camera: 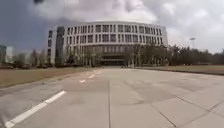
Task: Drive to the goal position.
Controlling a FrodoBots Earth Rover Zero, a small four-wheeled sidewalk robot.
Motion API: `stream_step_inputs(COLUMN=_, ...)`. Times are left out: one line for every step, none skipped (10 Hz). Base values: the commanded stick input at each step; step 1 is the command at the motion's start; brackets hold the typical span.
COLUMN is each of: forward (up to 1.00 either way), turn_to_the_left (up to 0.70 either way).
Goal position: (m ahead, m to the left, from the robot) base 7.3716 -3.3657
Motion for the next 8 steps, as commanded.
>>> stream_step_inputs(forward=0.7, turn_to_the_left=0.0)
stream_step_inputs(forward=0.7, turn_to_the_left=0.0)
stream_step_inputs(forward=0.7, turn_to_the_left=0.0)
stream_step_inputs(forward=0.7, turn_to_the_left=0.0)
stream_step_inputs(forward=0.7, turn_to_the_left=0.0)
stream_step_inputs(forward=0.7, turn_to_the_left=0.0)
stream_step_inputs(forward=0.7, turn_to_the_left=0.0)
stream_step_inputs(forward=0.7, turn_to_the_left=0.0)
